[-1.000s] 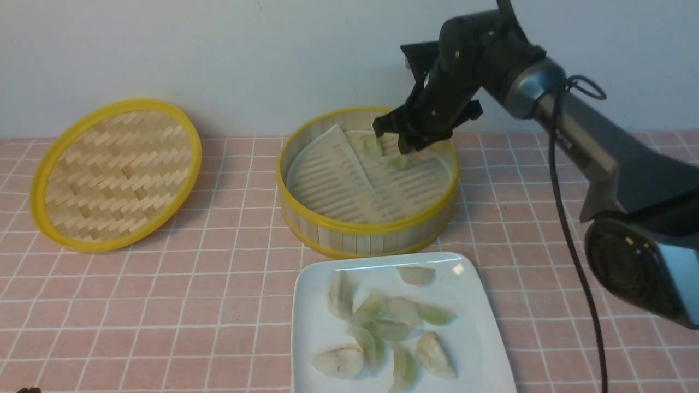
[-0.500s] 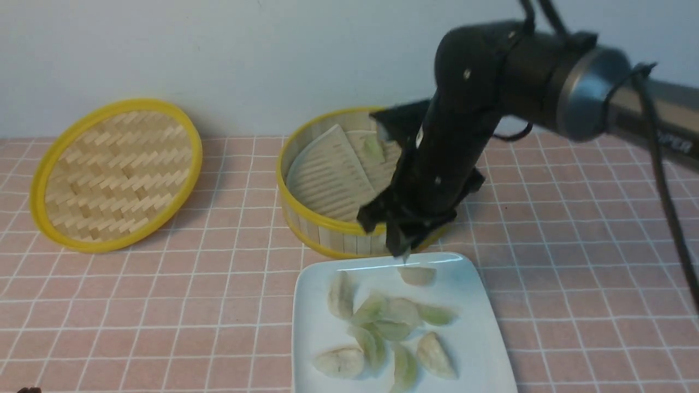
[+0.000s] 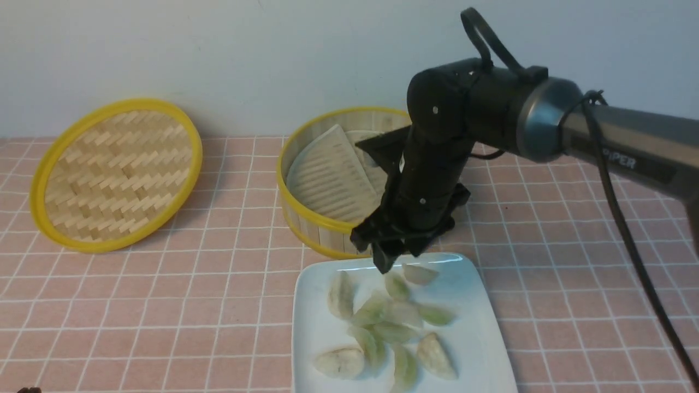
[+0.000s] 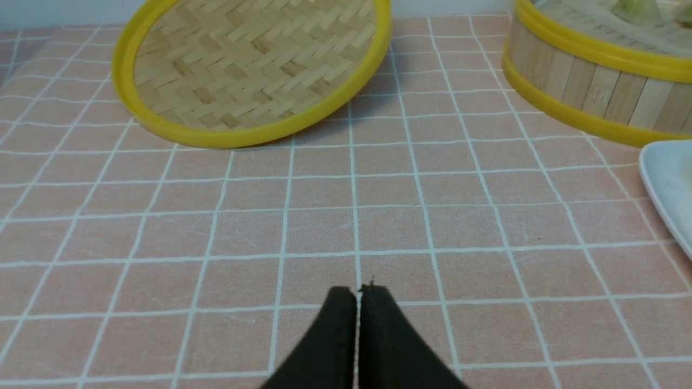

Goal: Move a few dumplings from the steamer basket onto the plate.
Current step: Use the right arm to put the dumpling into the plate, then use the right arm to grab a dumpling from inside the steamer

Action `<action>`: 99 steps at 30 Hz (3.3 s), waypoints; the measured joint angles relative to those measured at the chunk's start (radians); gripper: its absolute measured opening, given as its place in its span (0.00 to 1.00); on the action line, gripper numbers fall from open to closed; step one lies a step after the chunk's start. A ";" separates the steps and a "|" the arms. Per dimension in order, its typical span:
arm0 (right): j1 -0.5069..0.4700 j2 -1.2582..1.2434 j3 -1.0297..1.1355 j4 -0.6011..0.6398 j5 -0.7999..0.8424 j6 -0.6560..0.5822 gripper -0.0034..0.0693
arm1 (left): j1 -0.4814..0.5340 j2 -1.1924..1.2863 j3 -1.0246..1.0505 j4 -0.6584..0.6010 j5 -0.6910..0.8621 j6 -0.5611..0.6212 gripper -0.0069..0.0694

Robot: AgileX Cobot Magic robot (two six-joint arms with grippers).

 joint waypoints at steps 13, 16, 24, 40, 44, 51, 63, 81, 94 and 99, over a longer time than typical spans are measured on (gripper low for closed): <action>-0.166 0.309 -0.608 -0.094 -0.040 -0.038 0.64 | 0.000 0.000 0.000 -0.001 0.000 0.000 0.08; -0.176 0.413 -0.704 -0.098 -0.046 -0.050 0.64 | 0.000 0.000 0.000 -0.001 0.000 0.000 0.08; -0.175 0.513 -0.766 -0.177 -0.153 -0.074 0.64 | 0.000 0.000 0.000 -0.001 0.000 0.000 0.08; -0.199 0.513 -0.778 -0.192 -0.144 -0.004 0.64 | 0.000 0.000 0.000 -0.001 0.000 0.000 0.08; -0.202 0.513 -0.778 -0.158 -0.143 -0.018 0.64 | 0.000 0.000 0.000 -0.001 0.000 0.000 0.08; -0.202 0.513 -0.778 -0.128 -0.136 -0.039 0.64 | 0.000 0.000 0.000 -0.001 0.000 0.000 0.08; -0.202 0.527 -0.778 -0.139 -0.152 -0.043 0.64 | 0.000 0.000 0.000 -0.001 0.000 0.000 0.08; -0.202 0.570 -0.831 -0.103 -0.110 -0.042 0.53 | 0.000 0.000 0.000 -0.001 0.000 0.000 0.08; -0.202 0.549 -0.903 -0.028 0.025 -0.046 0.53 | 0.000 0.000 0.000 -0.001 0.000 0.000 0.08; -0.196 0.345 -0.679 0.074 0.023 -0.069 0.53 | 0.000 0.000 0.000 -0.001 0.000 0.000 0.08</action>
